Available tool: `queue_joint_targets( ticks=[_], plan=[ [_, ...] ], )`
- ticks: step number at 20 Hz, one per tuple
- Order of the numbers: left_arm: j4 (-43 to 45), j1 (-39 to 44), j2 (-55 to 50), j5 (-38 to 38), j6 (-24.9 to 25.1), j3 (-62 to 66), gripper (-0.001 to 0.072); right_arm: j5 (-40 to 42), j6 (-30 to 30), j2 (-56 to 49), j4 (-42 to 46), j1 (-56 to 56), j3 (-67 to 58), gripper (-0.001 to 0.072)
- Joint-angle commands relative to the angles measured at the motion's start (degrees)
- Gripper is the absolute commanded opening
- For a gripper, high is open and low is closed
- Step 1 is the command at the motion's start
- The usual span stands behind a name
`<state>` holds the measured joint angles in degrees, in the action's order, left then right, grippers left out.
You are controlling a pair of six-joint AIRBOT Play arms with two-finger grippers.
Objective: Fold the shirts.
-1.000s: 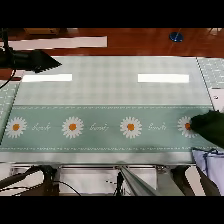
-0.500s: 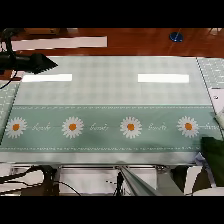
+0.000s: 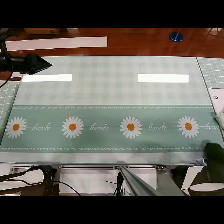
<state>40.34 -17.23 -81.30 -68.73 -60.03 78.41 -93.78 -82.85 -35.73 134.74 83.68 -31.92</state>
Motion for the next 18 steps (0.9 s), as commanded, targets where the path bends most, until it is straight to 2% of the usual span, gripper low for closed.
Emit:
queue_joint_targets(
  ticks=[1, 3, 5, 6, 7, 10, 11, 12, 13, 14, 15, 16, 18],
  plan=[
    [0.04, -0.50, -0.04, 0.20, 0.02, 0.02, 0.0403, 4.00, 3.48, -0.81, 1.97, -0.37, 2.25, 0.0484],
    [0.04, -0.48, -0.11, 0.17, 0.83, 0.00, 0.0404, 6.27, 1.11, -3.98, 1.66, -4.28, -1.11, 0.0484],
    [0.00, -0.37, -0.24, 0.17, 1.05, 0.00, 0.0412, 10.12, -1.36, -8.90, -4.39, -12.31, -8.79, 0.0484],
    [-0.02, -0.13, -0.28, 0.17, 1.05, 0.00, 0.0535, 12.90, -0.57, -12.00, -10.71, -18.18, -14.60, 0.0484],
    [-0.02, 0.37, -0.28, 0.15, 1.03, 0.00, 0.0695, 15.93, 0.59, -15.39, -18.29, -24.79, -21.00, 0.0482],
    [1.16, 3.26, -0.22, 1.36, 2.54, 0.04, 0.0669, 21.40, 1.60, -25.38, -41.55, -43.95, -36.85, 0.0480],
    [3.93, 5.09, -0.13, 1.95, 1.92, 0.42, 0.0666, 21.09, 1.92, -28.20, -47.39, -50.05, -40.06, 0.0480],
    [8.87, 7.26, -0.13, 1.62, -0.81, 1.29, 0.0633, 20.15, 2.54, -30.49, -51.39, -56.43, -41.77, 0.0480],
    [15.98, 9.90, -0.11, 0.66, -4.83, 2.43, 0.0599, 19.04, 3.96, -32.02, -52.33, -62.29, -41.97, 0.0476],
    [24.68, 13.00, -0.09, -1.29, -9.03, 3.76, 0.0599, 17.57, 6.08, -33.18, -50.71, -67.32, -41.97, 0.0459],
    [32.89, 16.13, -0.02, -3.76, -12.48, 4.94, 0.0600, 17.11, 8.24, -33.75, -46.80, -72.43, -41.86, 0.0397],
    [38.82, 18.67, 0.22, -5.22, -15.04, 5.44, 0.0600, 17.79, 8.37, -33.59, -42.10, -76.67, -41.40, 0.0396],
    [43.08, 22.51, 1.40, -5.25, -17.22, 5.14, 0.0600, 21.00, 5.81, -32.72, -37.24, -82.49, -40.41, 0.0397]
  ],
)
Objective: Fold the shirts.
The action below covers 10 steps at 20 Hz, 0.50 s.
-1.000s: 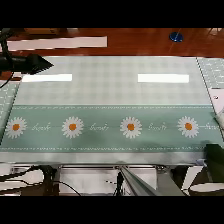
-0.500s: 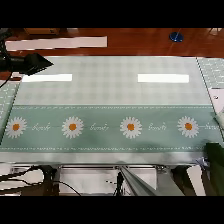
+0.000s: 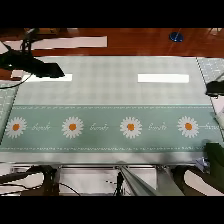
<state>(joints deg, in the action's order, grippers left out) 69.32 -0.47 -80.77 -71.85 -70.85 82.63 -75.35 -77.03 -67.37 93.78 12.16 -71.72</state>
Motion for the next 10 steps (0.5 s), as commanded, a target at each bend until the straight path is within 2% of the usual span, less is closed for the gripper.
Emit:
queue_joint_targets(
  ticks=[1, 3, 5, 6, 7, 10],
  plan=[
    [14.05, 7.37, 1.36, -2.14, -6.43, 0.87, 0.0600, 4.42, -1.20, -0.61, 2.03, -12.20, 0.07, 0.0397],
    [14.08, 10.56, 2.25, -1.36, -6.36, 0.26, 0.0597, 9.38, -2.78, 0.04, -5.35, -12.76, 2.38, 0.0397],
    [14.01, 13.35, 4.37, 2.49, -6.43, -3.26, 0.0585, 13.97, -3.02, 0.52, -10.93, -12.98, 5.20, 0.0397],
    [14.03, 14.75, 6.23, 4.85, -6.40, -6.27, 0.0498, 15.85, -3.02, 1.22, -10.86, -13.53, 6.73, 0.0397],
    [14.05, 16.24, 8.83, 8.28, -6.45, -10.29, 0.0475, 17.86, -2.80, 2.32, -10.36, -14.38, 8.63, 0.0397],
    [14.10, 18.49, 16.50, 23.61, -10.23, -21.53, 0.0471, 24.52, -2.84, 6.21, -7.82, -17.75, 14.36, 0.0396]
  ],
)
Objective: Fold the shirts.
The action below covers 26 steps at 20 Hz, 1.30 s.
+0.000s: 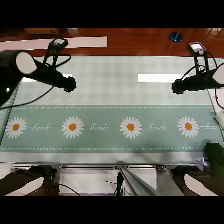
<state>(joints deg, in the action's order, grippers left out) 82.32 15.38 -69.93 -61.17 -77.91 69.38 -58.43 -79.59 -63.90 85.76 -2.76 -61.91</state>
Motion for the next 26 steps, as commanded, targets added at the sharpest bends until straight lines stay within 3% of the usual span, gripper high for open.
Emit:
queue_joint_targets(
  ticks=[1, 4, 5, 7, 13, 14, 15, 16, 17, 26],
  plan=[
    [1.09, 2.64, 7.48, 17.70, -5.88, -10.56, 0.0463, 11.34, -0.13, 4.42, 0.50, -4.09, 6.32, 0.0396],
    [1.97, 2.62, 8.68, 22.71, -6.27, -13.55, 0.0456, 19.12, -3.21, 8.26, 2.69, -7.08, 9.88, 0.0395],
    [3.34, 2.62, 8.35, 22.99, -6.25, -14.23, 0.0382, 19.34, -6.01, 8.28, 3.87, -7.10, 10.45, 0.0396],
    [4.13, 2.32, 6.99, 23.23, -6.19, -14.60, 0.0383, 18.58, -8.72, 7.39, 4.85, -6.93, 10.97, 0.0396],
    [4.07, 2.14, 4.98, 23.28, -6.21, -14.56, 0.0386, 18.64, -8.72, 6.73, 4.59, -6.93, 10.97, 0.0396],
    [4.07, 2.14, 5.01, 23.28, -6.21, -14.53, 0.0405, 18.64, -8.72, 6.75, 4.59, -6.93, 10.97, 0.0396],
    [4.07, 2.14, 5.01, 23.28, -6.21, -14.32, 0.0503, 18.69, -8.72, 6.73, 4.59, -6.93, 10.97, 0.0396],
    [4.04, 2.14, 5.03, 23.65, -6.25, -14.03, 0.0676, 18.82, -8.72, 6.75, 4.59, -6.93, 10.97, 0.0396],
    [4.04, 2.14, 5.03, 24.57, -7.04, -13.75, 0.0720, 19.06, -8.72, 6.73, 4.59, -6.93, 10.97, 0.0396],
    [4.04, 2.14, 4.98, 25.18, -7.89, -13.62, 0.0720, 26.27, -8.72, 6.75, 4.61, -6.93, 10.97, 0.0396]
  ],
)
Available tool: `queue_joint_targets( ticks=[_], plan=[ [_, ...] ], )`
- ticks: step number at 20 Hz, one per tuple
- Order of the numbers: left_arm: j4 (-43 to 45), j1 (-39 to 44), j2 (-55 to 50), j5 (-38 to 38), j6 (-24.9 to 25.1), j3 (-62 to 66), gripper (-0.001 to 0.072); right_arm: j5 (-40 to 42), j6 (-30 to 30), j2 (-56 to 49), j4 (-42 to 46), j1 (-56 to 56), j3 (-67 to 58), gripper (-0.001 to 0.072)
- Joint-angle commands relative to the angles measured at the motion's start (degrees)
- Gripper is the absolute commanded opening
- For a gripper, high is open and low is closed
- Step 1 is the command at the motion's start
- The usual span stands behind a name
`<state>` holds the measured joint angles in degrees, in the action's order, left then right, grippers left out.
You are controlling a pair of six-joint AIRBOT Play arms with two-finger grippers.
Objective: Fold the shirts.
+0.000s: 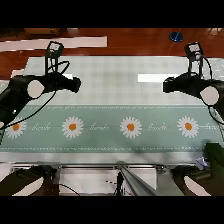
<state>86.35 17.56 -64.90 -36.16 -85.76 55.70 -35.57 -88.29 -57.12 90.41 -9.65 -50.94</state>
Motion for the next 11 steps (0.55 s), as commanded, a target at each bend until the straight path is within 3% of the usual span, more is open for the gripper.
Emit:
queue_joint_targets(
  ticks=[1, 11],
  plan=[
    [0.02, -0.04, -0.04, 0.17, -0.04, 0.07, 0.0720, 4.83, -0.02, -0.02, -0.04, -0.04, 0.00, 0.0396],
    [0.02, -0.04, -0.04, 0.17, -0.04, 0.07, 0.0720, 26.77, -0.02, -0.02, -0.04, -0.04, 0.00, 0.0396]
  ],
)
